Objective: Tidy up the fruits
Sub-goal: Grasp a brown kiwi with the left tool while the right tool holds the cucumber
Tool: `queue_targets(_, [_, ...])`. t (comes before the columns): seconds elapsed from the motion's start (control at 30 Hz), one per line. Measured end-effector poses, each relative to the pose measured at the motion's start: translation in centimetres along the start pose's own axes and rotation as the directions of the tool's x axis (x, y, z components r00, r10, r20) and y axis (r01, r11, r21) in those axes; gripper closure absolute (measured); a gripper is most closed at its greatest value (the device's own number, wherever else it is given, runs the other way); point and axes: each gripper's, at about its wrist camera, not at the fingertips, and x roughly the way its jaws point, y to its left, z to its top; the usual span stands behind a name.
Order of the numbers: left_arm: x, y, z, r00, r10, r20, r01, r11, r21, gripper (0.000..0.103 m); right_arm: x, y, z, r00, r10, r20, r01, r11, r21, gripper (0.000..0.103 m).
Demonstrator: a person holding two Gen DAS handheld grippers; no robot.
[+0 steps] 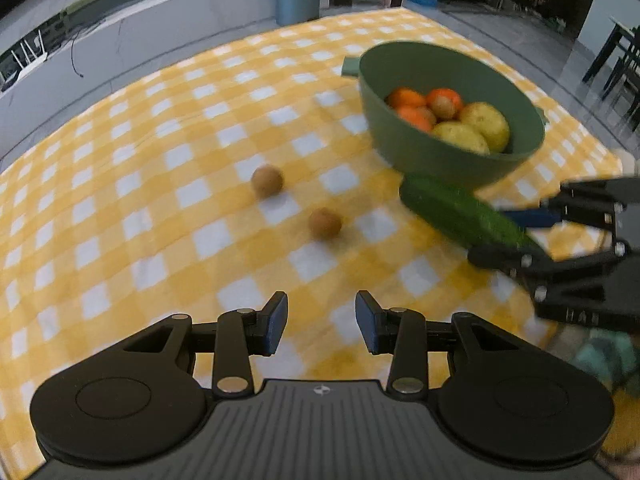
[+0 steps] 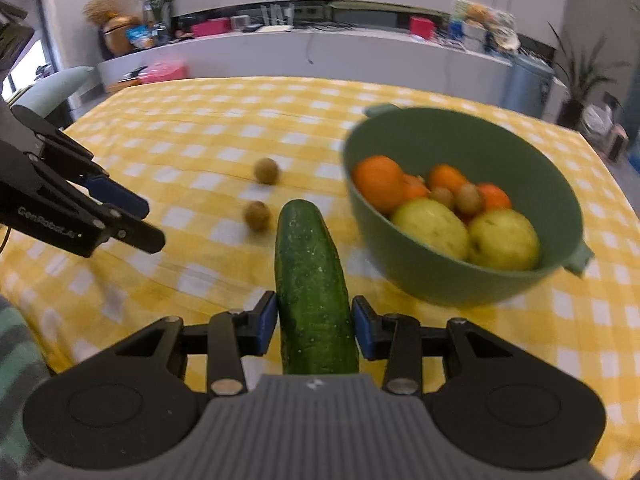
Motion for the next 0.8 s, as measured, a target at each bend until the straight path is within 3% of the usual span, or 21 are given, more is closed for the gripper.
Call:
queue_targets(0.27, [3.6,-1.5,2.2,0.998,0.033,0.060,-0.032,0.999,-0.024,0.057,1.8,-0.9,0.4,0.999,0.008,-0.035,-0.007,0.999,0.039,0.065])
queue_targets(0.53, [6.0,-1.4,2.6,0.997,0.068,0.048,-0.067,0.997,-0.030,0.057,2.8,-1.9,0.0,0.997,0.027,-0.070,-0.023,0.997,0.069,0.065])
queue_targets(0.73, [6.5,-1.4,2.4,0.996,0.075,0.052,-0.072,0.996,-0.044,0.067,2.8,-2.0,0.0,0.997,0.041,-0.072,-0.036,0.997,0.062,0.064])
queue_targets(0.8, [6.6,-1.3,2.4,0.996,0.072,0.060,-0.069,0.997,-0.046,0.071,2.5,-2.0,0.1,0.996,0.043,-0.073,-0.039,0.998,0.050,0.060])
